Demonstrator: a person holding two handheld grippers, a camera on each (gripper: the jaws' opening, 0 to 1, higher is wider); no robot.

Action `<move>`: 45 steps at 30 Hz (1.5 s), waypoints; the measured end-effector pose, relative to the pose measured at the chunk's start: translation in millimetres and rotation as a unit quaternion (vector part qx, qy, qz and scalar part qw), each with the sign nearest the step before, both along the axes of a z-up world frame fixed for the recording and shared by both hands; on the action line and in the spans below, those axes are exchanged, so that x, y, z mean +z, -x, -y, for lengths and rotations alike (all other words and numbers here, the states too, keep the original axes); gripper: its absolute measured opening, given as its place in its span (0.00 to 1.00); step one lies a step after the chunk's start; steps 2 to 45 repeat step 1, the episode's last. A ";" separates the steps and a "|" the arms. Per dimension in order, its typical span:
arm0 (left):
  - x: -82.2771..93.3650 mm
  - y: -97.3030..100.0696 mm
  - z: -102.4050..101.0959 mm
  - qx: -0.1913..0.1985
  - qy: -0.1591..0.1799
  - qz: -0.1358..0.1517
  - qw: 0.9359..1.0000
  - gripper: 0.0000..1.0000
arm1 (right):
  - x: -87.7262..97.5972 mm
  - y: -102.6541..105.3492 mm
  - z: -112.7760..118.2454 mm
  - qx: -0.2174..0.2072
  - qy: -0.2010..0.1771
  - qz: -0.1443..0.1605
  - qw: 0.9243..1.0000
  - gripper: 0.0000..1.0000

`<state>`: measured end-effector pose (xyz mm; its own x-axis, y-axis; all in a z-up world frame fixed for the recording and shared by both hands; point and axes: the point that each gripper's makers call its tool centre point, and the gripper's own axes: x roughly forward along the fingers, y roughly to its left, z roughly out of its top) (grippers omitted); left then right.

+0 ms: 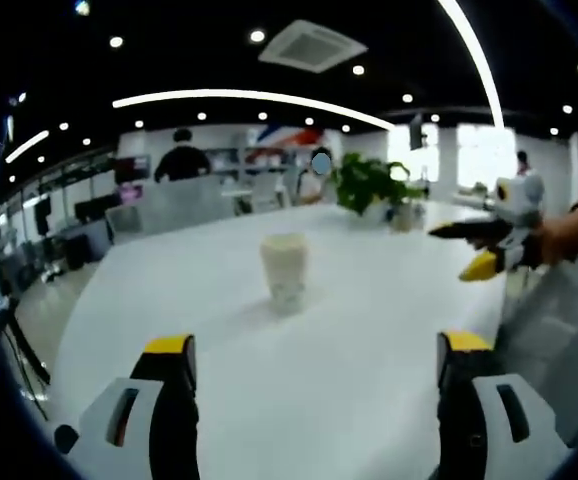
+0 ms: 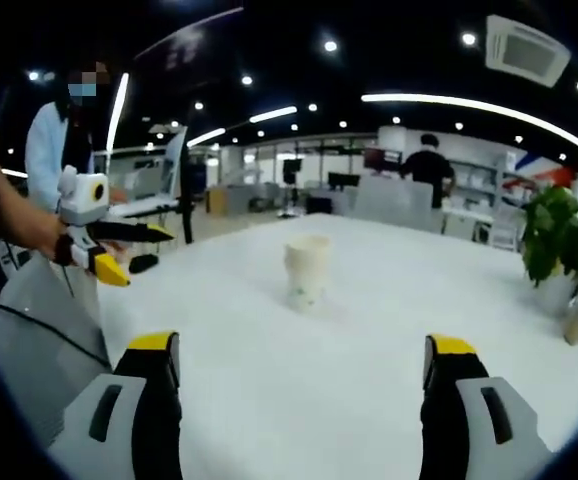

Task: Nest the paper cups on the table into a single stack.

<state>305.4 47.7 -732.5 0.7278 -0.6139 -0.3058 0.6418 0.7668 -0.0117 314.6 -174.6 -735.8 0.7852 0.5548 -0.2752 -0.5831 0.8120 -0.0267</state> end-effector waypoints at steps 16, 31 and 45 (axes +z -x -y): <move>-1.9 1.9 -3.2 0.003 -0.002 -0.003 1.000 0.98 | -1.8 0.2 -0.8 0.002 0.003 -0.001 1.000 1.00; -1.9 1.9 -3.2 0.003 -0.002 -0.003 1.000 0.98 | -1.8 0.2 -0.8 0.002 0.003 -0.001 1.000 1.00; -1.9 1.9 -3.2 0.003 -0.002 -0.003 1.000 0.98 | -1.8 0.2 -0.8 0.002 0.003 -0.001 1.000 1.00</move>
